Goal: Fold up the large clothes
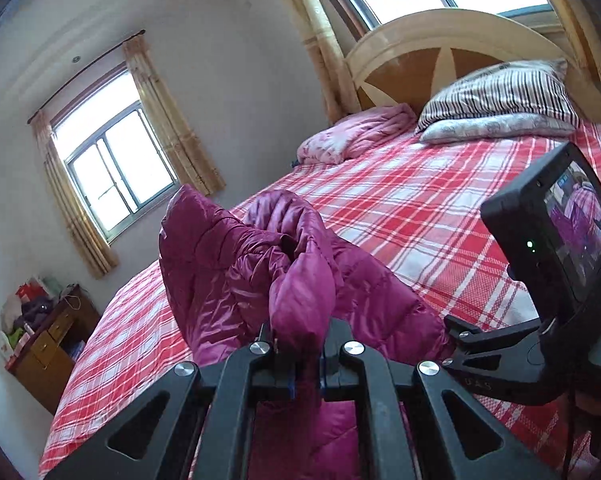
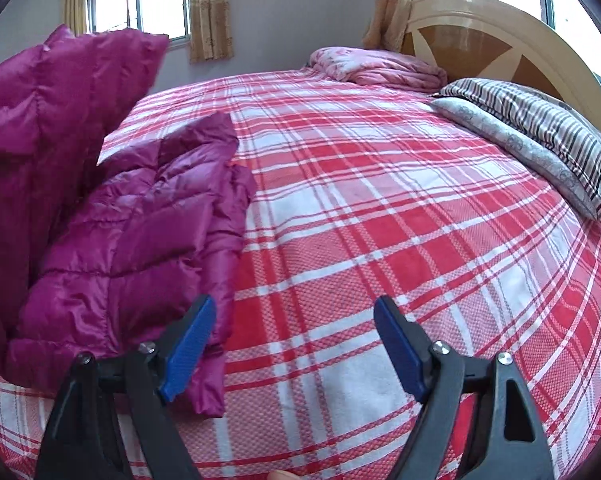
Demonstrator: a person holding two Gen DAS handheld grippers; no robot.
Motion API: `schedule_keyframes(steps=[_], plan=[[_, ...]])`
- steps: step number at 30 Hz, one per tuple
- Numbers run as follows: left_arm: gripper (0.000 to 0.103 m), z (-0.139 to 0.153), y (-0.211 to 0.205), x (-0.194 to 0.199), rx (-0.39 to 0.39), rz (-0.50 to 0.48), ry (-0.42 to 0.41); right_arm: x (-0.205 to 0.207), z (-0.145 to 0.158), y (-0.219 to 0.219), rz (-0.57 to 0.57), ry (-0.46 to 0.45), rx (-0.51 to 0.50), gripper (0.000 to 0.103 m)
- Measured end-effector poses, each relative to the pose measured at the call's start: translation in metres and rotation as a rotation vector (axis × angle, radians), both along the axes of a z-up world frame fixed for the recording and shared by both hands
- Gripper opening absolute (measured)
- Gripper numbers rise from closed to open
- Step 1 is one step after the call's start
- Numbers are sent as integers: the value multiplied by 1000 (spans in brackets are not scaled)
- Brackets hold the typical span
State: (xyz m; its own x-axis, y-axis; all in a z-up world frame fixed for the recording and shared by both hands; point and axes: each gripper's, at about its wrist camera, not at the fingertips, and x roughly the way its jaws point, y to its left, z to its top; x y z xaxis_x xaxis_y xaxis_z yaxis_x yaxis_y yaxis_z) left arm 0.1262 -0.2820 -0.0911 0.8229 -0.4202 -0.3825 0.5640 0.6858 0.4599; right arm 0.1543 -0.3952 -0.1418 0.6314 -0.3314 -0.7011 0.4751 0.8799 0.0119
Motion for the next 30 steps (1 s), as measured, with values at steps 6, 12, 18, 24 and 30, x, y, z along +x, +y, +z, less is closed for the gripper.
schedule_keyframes(steps=[6,12,18,24,30], plan=[[7,-36,-35,15,60,-11,-6,-12,-9,-21,-91,-34,88,83],[12,-22,-28,7,19,-23,-16,-12,-10,-21,-116,-55,82,84],[102,52,21,7,-236,102,-168,-10,-12,-19,-109,-46,61,86],[102,59,74,90,-233,442,-213,-10,-13,-14,-97,-41,45,88],[102,-6,119,182,-180,579,57,-33,41,-11,-96,-251,20,84]])
